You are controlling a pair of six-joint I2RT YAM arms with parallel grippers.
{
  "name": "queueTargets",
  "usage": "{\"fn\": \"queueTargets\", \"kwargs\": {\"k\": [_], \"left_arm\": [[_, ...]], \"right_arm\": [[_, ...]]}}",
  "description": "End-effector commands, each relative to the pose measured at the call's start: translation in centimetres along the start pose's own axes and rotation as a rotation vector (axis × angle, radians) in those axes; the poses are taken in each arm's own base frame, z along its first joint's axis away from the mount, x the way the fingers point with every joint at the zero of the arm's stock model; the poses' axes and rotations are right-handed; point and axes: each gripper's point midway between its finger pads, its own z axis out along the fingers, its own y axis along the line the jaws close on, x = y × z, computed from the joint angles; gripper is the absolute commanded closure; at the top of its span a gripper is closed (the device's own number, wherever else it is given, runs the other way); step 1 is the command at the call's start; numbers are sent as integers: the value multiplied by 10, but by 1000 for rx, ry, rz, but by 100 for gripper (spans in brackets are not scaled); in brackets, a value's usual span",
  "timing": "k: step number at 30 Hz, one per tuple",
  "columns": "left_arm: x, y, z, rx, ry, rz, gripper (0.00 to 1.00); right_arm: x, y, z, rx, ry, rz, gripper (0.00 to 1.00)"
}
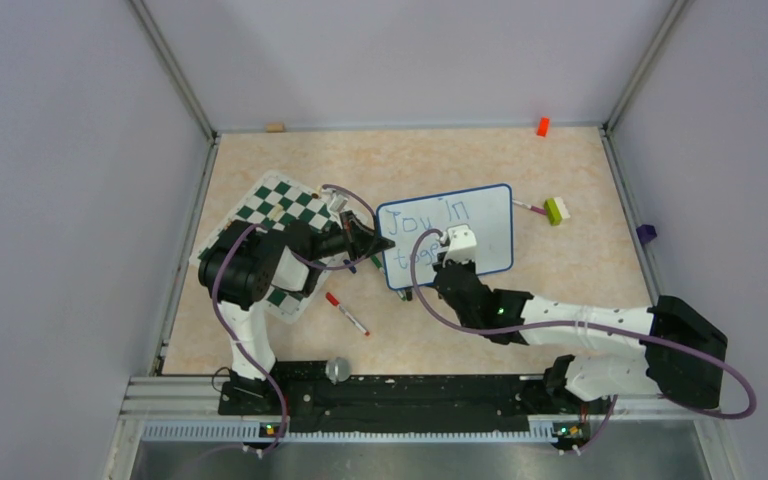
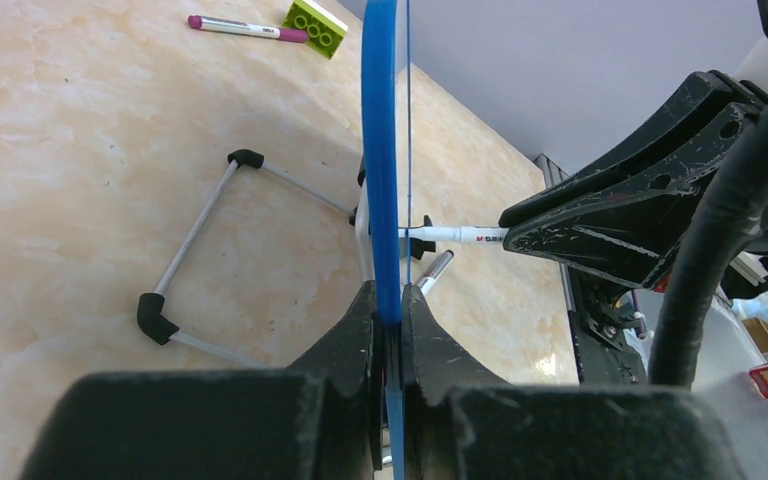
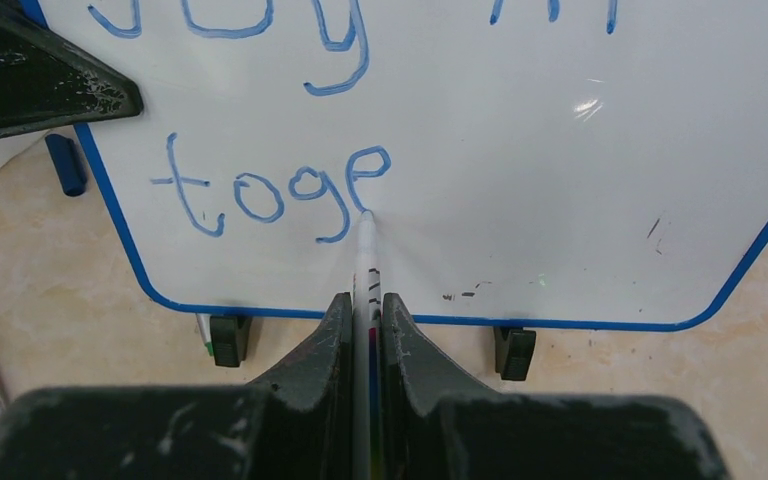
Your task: Write a sentence on the whiteboard
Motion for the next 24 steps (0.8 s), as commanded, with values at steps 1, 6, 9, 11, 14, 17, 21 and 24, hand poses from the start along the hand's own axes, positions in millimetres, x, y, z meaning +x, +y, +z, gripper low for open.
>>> {"fn": "queueTargets", "kwargs": {"k": [1, 6, 9, 11, 14, 17, 21, 24], "left_arm": [[3, -4, 0, 56, 10, 159, 100], [3, -4, 0, 55, 10, 159, 100], [3, -4, 0, 55, 9, 158, 100], [3, -3, 0, 54, 9, 159, 100], [3, -4, 0, 55, 10, 159, 100], [3, -3, 0, 54, 9, 159, 100], [4, -3, 0, 55, 10, 158, 100], [4, -4, 0, 55, 10, 159, 100]], "right_arm": [[-16, -13, -2, 68, -34, 48, 100], [-23, -16, -10, 23, -93, 90, 100], [-30, -18, -17, -16, -138, 119, 100], [-31, -20, -20, -26, -153, 128, 100], [-32, -22, -22, -25, -162, 130, 100], [-33, -24, -20, -5, -159, 119, 100], [-34, -23, -16, 20, -147, 100, 100], [-34, -22, -14, 27, -143, 91, 100]]}}
